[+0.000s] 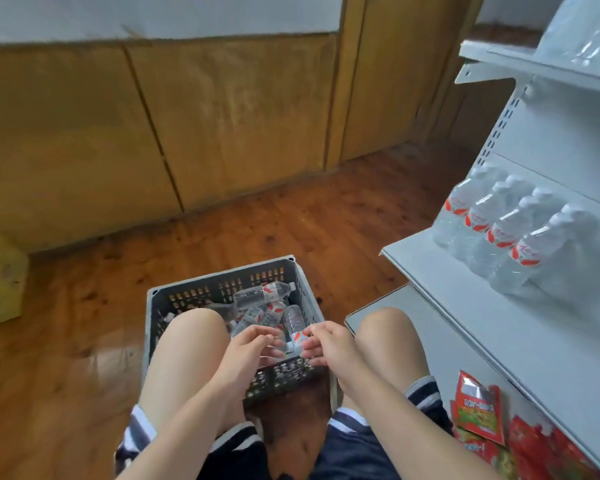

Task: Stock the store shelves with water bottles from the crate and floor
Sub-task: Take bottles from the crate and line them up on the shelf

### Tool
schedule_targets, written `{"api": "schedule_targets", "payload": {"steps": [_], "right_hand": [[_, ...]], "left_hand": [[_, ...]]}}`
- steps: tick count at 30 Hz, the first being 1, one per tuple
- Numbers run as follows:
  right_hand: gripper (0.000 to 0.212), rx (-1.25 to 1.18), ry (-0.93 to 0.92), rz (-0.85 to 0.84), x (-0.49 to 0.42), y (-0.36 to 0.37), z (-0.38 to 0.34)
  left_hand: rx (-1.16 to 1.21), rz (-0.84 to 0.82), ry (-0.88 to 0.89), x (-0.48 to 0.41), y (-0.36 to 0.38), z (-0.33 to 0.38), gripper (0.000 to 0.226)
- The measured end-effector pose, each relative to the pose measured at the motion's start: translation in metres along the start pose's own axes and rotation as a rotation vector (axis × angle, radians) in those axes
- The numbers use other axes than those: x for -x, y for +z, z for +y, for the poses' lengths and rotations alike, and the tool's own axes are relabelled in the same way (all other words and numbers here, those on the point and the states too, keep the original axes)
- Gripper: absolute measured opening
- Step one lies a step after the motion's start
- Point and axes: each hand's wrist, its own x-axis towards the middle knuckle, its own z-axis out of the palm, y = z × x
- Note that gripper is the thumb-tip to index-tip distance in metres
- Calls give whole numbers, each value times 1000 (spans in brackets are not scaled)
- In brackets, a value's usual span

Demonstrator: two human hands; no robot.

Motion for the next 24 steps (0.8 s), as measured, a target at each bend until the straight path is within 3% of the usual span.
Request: {"api": "schedule_targets", "payload": {"steps": [12, 17, 24], "right_hand": [[14, 184, 19, -162, -34, 33, 12], [13, 138, 56, -300, -36, 56, 16], [13, 195, 91, -290, -77, 60, 21]], "left_hand": [[-225, 262, 16, 15, -46, -19, 19], [-290, 313, -5, 6, -57, -19, 20], [-248, 302, -139, -17, -74, -50, 20]]}}
